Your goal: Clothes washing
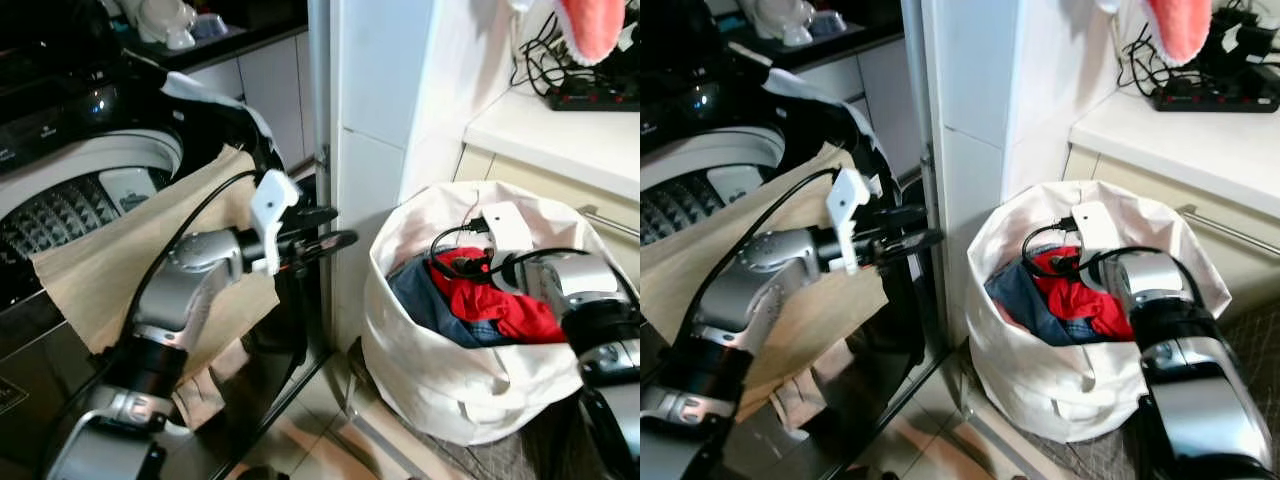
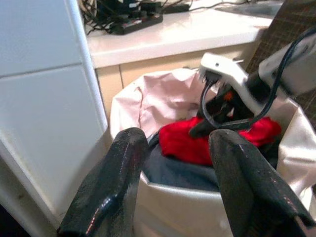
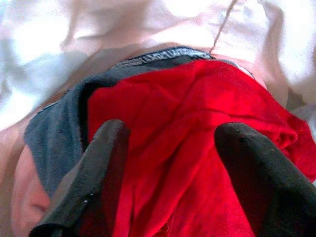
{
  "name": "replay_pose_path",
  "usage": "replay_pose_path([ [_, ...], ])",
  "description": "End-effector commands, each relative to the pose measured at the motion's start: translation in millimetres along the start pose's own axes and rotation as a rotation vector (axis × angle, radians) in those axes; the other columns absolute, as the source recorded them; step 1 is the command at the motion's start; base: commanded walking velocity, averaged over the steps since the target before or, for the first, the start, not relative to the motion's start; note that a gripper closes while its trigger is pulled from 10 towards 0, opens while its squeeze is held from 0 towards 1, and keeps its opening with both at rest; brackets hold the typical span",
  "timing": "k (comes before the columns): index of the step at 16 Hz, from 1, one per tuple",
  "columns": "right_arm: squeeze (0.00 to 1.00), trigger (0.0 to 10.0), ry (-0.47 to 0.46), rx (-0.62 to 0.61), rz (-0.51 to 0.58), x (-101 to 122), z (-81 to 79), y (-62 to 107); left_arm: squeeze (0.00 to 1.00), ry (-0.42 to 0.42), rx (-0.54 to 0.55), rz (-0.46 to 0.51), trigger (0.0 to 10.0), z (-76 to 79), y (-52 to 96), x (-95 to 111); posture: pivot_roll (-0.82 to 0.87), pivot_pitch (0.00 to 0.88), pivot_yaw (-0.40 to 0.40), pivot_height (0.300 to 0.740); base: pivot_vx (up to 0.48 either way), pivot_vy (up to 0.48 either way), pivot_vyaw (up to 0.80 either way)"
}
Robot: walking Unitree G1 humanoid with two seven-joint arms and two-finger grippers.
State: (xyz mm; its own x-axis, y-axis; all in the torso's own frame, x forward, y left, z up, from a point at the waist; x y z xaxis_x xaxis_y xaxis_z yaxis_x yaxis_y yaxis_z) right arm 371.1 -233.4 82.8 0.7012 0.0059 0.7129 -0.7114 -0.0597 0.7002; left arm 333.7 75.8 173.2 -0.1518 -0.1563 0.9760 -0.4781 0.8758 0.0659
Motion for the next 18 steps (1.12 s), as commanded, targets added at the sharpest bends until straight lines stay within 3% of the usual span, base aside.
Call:
replay_pose_path([
  [1,1.00,10.0,-0.064,0.012,0.035,5,-0.8,-2.8,0.00,0.013,0.003,-0.013,10.0,4.8,1.2,2,-0.03,0.000,0.086,0.740,0.000,0.000,0.00],
  [3,1.00,10.0,-0.053,-0.021,-0.002,-10,0.0,-11.9,0.00,0.027,-0.036,-0.022,10.0,17.6,3.3,7,-0.02,0.000,0.086,0.740,0.000,0.000,0.00],
  [4,0.00,10.0,-0.018,-0.063,-0.032,-22,3.0,-15.9,0.00,0.032,-0.071,-0.033,10.0,25.0,5.0,7,-0.02,0.000,0.084,0.740,0.000,0.000,0.00],
  [7,0.00,10.0,0.008,-0.109,-0.067,-40,6.5,-21.0,0.00,0.042,-0.085,-0.053,10.0,30.8,7.6,6,-0.01,0.000,0.077,0.740,0.000,0.000,0.00],
  [8,0.00,8.0,0.014,-0.119,-0.068,-41,7.8,-21.1,0.00,0.041,-0.073,-0.062,10.0,30.2,8.3,6,-0.01,0.000,0.075,0.740,0.000,0.000,0.00],
  [9,0.00,0.0,0.016,-0.126,-0.064,-39,9.3,-20.9,0.00,0.044,-0.068,-0.072,10.0,30.4,9.3,5,-0.01,0.000,0.075,0.740,0.000,0.000,0.00],
  [18,0.00,0.0,0.002,-0.129,-0.052,-35,11.6,-20.2,0.00,0.060,-0.055,-0.092,10.0,28.4,10.7,5,-0.02,0.000,0.075,0.740,0.000,0.000,0.00],
])
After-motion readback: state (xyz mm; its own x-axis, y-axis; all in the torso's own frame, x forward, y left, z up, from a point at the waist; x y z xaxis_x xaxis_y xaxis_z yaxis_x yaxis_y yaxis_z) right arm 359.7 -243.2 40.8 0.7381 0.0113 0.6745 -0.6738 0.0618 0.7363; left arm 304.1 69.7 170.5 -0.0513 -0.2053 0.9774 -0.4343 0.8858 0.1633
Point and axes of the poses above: a point about 5 cm out from each wrist's last joint towards the gripper, its own y axis pointing back from the gripper into the wrist, its own x axis along the axis of the wrist's last joint, z = x × y, the point moved 3 cm from there along -y, pointing out of the wrist towards the gripper, and after that the axes turned 9 degrees about -y, right-handed, at the moved point
